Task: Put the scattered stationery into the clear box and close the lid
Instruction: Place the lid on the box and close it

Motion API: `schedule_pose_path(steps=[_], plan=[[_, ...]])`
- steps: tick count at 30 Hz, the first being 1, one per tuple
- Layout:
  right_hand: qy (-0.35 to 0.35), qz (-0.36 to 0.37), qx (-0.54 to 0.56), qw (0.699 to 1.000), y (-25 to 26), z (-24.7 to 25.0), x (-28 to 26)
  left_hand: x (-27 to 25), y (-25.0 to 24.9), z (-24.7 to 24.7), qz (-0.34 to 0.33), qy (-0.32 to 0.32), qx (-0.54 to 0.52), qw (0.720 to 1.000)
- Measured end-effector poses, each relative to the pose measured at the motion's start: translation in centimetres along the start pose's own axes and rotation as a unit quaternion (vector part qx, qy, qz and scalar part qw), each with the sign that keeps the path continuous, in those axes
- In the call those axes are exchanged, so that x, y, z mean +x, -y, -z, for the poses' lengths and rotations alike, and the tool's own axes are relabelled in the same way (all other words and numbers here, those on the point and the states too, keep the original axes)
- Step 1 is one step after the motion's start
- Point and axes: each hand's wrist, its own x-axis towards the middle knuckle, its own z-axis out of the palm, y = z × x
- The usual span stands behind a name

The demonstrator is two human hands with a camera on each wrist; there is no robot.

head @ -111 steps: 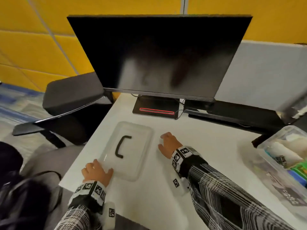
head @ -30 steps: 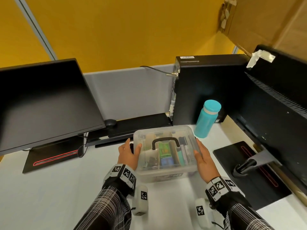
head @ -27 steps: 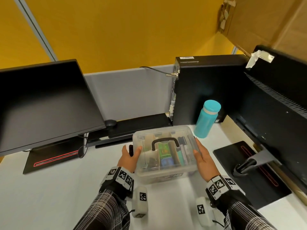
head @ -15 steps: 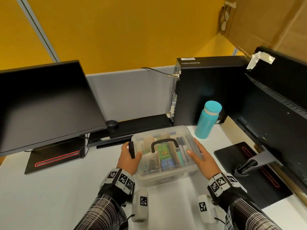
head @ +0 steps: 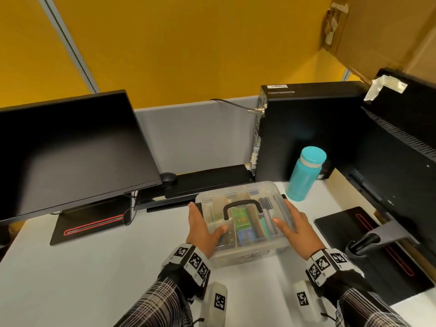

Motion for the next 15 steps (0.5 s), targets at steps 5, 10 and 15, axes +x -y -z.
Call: schedule_pose_path(steps=[5, 10, 15], plan=[[-0.115, 0.043, -0.180, 0.976, 2.2, -1.6, -0.5, -0.6, -0.4, -0.2, -0.030, 0.003, 0.047, 0.998], [-0.150, -0.039, -0.207, 0.966, 3.1, -2.0, 0.1, -1.2, -1.0, -0.1, -0.038, 0.003, 0.060, 0.997], [-0.111, -0.049, -0.270, 0.955, 3.4, -1.0, 1.0, -1.7, -1.6, 0.0, -0.040, 0.014, 0.044, 0.998]])
